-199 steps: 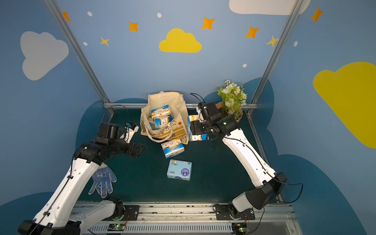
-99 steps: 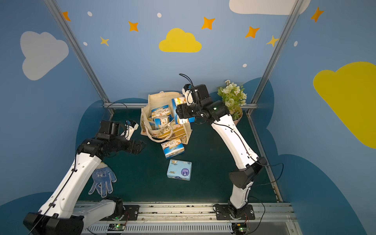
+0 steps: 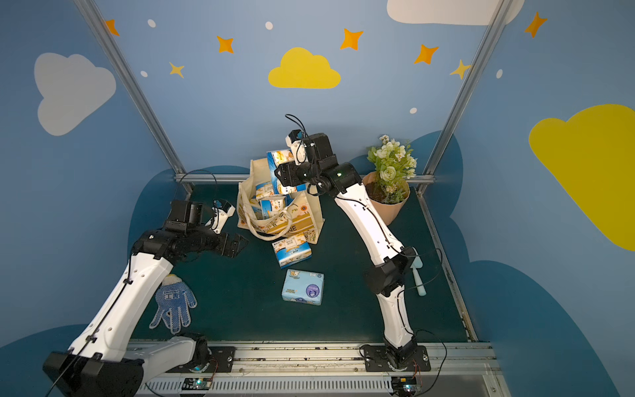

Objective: Put tissues into the canvas bag
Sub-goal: Place the pack of facial tissues in the canvas bag.

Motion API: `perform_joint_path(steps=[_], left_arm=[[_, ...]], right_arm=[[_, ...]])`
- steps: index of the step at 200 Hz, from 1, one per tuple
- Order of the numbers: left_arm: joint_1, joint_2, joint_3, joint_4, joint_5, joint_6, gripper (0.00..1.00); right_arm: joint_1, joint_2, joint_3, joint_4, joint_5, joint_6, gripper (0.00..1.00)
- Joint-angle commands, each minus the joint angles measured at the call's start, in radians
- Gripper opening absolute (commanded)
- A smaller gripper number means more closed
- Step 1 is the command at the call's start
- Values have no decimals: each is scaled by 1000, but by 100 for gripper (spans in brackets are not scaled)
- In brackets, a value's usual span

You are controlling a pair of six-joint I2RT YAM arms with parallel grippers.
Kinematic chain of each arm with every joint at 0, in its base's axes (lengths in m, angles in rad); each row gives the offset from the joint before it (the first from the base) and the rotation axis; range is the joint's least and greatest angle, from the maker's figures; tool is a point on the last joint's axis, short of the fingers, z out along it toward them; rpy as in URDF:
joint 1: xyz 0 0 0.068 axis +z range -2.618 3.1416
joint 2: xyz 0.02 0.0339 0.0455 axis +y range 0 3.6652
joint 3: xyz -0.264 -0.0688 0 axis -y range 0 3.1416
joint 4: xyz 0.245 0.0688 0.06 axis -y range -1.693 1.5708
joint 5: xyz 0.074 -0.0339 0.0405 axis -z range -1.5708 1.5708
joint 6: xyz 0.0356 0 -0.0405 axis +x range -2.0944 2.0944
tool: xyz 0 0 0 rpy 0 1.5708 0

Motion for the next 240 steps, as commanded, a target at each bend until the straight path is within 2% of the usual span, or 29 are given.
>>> perform_joint_path(steps=[1,88,120,184,240], left_arm=[[7,10,17,0,25,-6,100],[17,-25,12,13,32,-20,100],[17,-28,11,17,60,-20,100],[16,-58,-30,41,77,-18,100],[16,-61,-22,34,91,-18,100]], right_arm=[[5,10,28,144,-34,2,78],[-3,229,76,304,-46,100,81],[-4,245,86,249,-19,104,82],[-15,217,86,94,133,78,89],[-15,200,114,-4,236,72,91]])
